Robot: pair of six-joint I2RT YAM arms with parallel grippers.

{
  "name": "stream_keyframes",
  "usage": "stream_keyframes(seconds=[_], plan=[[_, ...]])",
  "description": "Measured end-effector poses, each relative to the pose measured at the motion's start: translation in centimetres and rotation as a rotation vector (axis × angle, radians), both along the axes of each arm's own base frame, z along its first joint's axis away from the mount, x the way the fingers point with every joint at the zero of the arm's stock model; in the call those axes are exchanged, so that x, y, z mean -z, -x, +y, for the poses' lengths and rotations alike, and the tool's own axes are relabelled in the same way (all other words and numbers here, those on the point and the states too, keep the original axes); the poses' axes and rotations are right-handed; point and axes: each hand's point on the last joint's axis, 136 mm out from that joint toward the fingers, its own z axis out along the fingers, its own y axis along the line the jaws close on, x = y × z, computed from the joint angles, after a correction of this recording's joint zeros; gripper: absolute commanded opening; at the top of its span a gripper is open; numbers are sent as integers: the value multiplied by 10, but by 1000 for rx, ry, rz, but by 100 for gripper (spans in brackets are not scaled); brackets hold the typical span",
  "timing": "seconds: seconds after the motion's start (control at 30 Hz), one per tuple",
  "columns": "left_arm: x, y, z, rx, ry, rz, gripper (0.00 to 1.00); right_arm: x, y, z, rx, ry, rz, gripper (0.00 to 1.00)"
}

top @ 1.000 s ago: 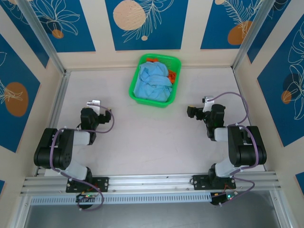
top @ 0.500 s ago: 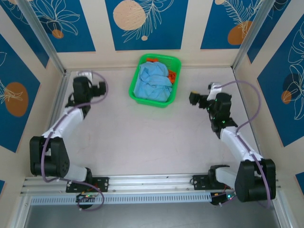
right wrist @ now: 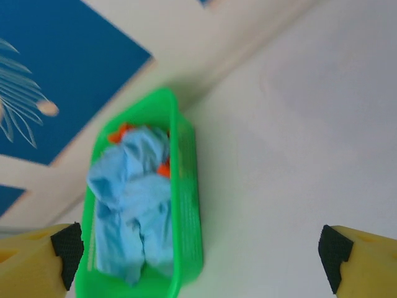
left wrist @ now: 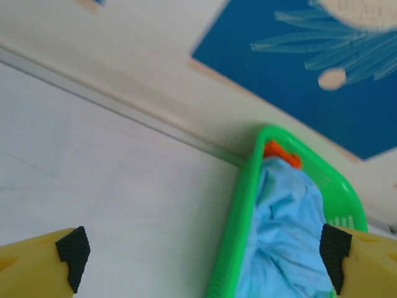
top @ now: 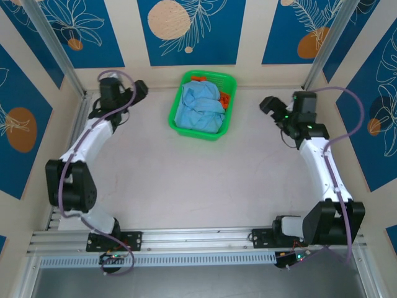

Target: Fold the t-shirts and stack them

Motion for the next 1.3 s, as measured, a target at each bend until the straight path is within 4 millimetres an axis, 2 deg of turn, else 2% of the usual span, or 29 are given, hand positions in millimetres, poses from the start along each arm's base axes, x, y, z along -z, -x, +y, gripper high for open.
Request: stream_keyframes(seconds=[0.13, 0.23, 0.37, 0.47, 0.63, 0.73, 0.83, 1.0, 1.03, 1.3], plan=[[17, -12, -84, 121, -26, 106, 87, 33, 20, 57, -140, 8, 155, 88], [26, -20, -143, 199, -64, 165, 84, 50, 40, 88, -226, 34, 237, 83], [47, -24, -197, 262, -110, 240, 82, 61, 60, 103, -283, 58, 304, 77], [73, -27, -221, 280, -122, 308, 76, 66, 72, 108, -310, 74, 343, 76], [121, -47, -240, 266, -79, 387, 68, 67, 87, 109, -344, 96, 371, 70], [148, -51, -242, 249, -60, 433, 61, 63, 94, 109, -358, 103, 370, 67], [166, -49, -242, 236, -44, 476, 47, 61, 100, 107, -368, 115, 372, 63], [167, -52, -244, 230, 4, 484, 5, 58, 108, 103, -370, 126, 369, 58], [165, -53, -245, 232, 14, 480, 0, 57, 109, 103, -372, 127, 366, 57], [150, -60, -251, 259, 32, 426, 0, 55, 113, 98, -360, 139, 361, 56]])
